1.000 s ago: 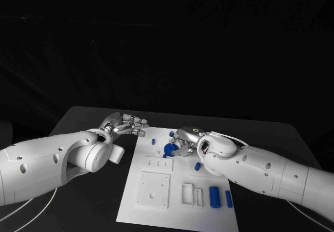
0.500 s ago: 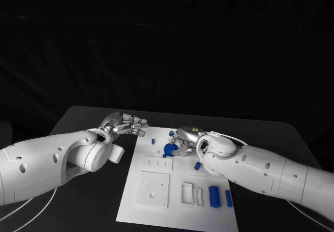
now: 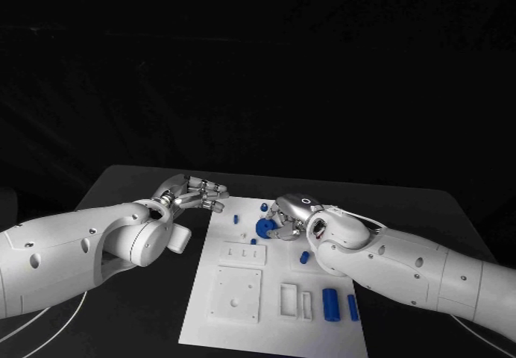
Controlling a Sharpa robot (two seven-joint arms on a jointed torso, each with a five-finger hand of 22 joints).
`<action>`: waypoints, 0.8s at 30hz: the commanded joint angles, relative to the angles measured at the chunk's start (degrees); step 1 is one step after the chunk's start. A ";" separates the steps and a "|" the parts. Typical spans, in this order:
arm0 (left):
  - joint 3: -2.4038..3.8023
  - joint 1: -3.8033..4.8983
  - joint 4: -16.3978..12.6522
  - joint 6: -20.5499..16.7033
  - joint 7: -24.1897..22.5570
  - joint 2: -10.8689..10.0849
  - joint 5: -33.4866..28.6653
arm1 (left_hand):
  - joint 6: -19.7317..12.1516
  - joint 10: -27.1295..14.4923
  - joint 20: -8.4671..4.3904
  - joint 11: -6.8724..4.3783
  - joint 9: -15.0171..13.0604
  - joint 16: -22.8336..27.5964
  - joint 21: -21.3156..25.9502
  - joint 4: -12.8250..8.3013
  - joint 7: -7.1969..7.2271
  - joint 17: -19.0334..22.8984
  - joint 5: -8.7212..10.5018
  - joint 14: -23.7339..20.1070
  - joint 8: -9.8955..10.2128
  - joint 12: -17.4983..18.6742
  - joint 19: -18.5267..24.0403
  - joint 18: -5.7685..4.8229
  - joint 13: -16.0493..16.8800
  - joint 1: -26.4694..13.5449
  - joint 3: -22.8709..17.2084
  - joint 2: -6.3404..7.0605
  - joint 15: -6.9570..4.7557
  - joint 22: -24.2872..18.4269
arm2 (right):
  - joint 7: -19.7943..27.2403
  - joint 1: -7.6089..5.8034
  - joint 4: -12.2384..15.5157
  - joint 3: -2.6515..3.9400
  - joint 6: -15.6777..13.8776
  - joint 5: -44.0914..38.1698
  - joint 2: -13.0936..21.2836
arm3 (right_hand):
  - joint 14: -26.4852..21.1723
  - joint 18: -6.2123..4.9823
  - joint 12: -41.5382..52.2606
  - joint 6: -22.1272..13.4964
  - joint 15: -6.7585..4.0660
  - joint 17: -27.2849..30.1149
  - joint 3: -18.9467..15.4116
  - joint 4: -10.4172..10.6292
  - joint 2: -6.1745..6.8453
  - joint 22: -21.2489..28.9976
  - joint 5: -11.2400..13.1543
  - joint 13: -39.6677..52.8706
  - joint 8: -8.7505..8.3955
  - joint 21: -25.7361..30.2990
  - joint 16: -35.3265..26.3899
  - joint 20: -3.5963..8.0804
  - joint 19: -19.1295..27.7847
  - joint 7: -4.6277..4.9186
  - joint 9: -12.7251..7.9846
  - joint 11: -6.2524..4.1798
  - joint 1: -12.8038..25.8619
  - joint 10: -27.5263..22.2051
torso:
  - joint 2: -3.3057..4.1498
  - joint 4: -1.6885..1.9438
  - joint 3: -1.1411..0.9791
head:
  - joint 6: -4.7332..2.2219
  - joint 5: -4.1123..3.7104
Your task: Assemble the parts on the task board
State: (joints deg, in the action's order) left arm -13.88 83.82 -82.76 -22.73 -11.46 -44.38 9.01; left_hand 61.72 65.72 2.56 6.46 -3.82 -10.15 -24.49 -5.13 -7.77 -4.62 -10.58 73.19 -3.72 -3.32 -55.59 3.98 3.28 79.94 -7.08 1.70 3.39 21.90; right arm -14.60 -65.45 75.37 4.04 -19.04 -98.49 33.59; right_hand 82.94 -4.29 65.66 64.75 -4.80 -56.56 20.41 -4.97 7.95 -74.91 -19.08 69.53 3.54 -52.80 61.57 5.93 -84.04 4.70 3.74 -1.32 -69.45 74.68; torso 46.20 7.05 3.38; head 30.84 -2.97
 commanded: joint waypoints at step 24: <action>0.04 0.02 0.05 0.79 -0.30 0.15 0.36 | -0.57 -0.42 -0.05 0.09 0.00 0.10 0.18 -0.53 0.03 0.07 -0.05 -0.23 0.11 -0.05 -0.09 0.20 0.08 0.13 -0.12 -0.11 0.23 0.23 | -1.47 0.04 -1.64 0.58 -6.56 -2.72 -1.63 | -0.17 0.07 -0.04 2.12 -0.39 -0.02 0.79 0.88 1.11 -6.64 0.99 0.11 0.02 -0.50 0.20 0.39 -2.80 -0.62 -0.03 -0.14 -0.49 0.32 | 0.07 0.17 0.15 | -0.17 -0.20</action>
State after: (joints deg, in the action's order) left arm -13.88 83.81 -82.62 -22.69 -11.44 -44.37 9.08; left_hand 61.72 65.72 2.56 6.46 -3.82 -10.15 -24.49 -5.36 -7.77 -4.62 -10.58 73.18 -3.72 -3.32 -55.59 3.98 3.28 79.94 -7.31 1.70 3.39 22.07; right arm -15.60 -65.43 74.23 4.60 -25.82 -100.01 32.29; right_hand 82.80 -4.34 65.65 66.29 -4.92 -56.60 21.13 -4.25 9.22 -74.91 -18.19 69.60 3.41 -52.91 61.57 5.93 -84.04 4.42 3.62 -1.32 -69.40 74.87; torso 46.24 7.12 3.50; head 30.62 -3.13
